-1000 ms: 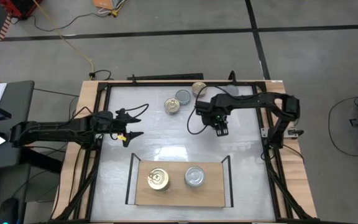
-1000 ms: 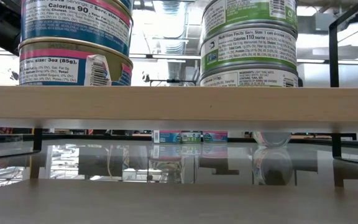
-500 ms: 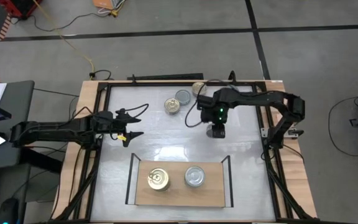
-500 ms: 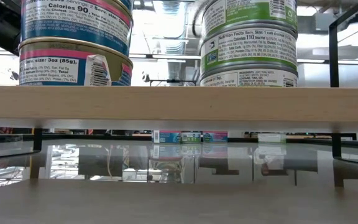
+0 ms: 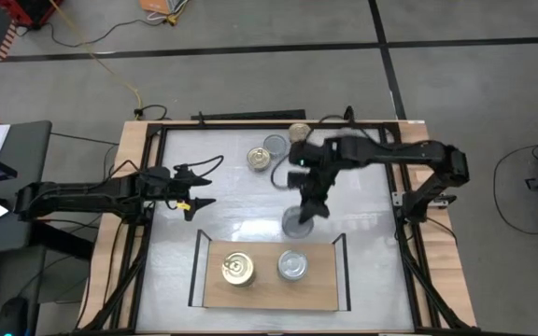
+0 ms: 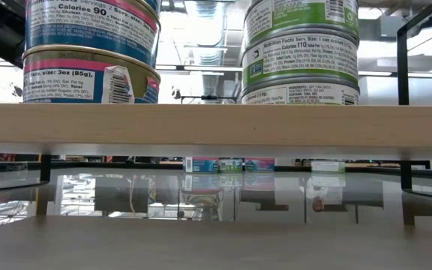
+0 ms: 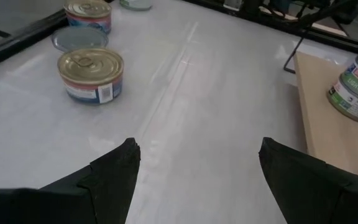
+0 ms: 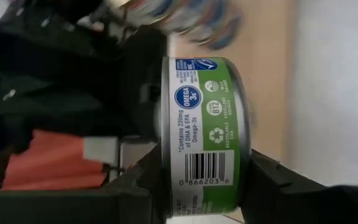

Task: Stack canned seafood by type on shelf
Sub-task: Stack the green tuna can on top of the green tuna can on the shelf, then stack the blue tuna can on top of the blue tuna can on the shelf

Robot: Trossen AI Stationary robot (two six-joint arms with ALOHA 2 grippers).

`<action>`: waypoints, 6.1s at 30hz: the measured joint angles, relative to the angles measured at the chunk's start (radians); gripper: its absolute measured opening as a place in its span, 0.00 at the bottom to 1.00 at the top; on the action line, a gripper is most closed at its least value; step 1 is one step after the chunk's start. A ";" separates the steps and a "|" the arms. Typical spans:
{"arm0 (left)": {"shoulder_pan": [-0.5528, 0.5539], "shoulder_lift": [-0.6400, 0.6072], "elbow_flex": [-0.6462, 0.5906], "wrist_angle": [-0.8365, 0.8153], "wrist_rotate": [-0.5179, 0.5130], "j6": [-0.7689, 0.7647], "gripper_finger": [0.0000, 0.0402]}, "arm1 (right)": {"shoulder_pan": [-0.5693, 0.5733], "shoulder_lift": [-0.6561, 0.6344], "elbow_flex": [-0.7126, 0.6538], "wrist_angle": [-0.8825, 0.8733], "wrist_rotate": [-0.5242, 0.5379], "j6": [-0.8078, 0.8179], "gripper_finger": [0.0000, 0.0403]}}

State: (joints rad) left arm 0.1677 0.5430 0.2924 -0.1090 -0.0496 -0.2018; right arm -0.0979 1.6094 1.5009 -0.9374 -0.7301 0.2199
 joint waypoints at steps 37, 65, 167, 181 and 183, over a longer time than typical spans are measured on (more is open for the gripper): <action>0.000 -0.001 0.000 0.009 0.025 0.002 0.79 | 0.214 0.164 0.000 0.172 -0.002 0.376 0.62; 0.000 -0.001 0.000 -0.001 0.053 -0.004 0.79 | 0.213 0.114 0.000 -0.088 -0.038 0.488 0.65; 0.417 1.094 0.587 0.179 0.097 0.172 0.69 | -0.241 -0.759 -0.920 0.946 1.068 -0.011 0.63; 0.411 1.094 0.587 0.149 0.031 0.136 0.44 | -0.187 -0.759 -0.920 0.983 1.068 -0.010 0.63; 0.417 1.094 0.587 0.150 0.030 0.128 0.43 | -0.180 -0.759 -0.920 0.984 1.068 -0.010 0.63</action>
State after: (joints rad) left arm 0.5849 1.6371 0.8791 0.0406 -0.0192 -0.0742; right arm -0.2780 0.8509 0.5808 0.0463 0.3374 0.2096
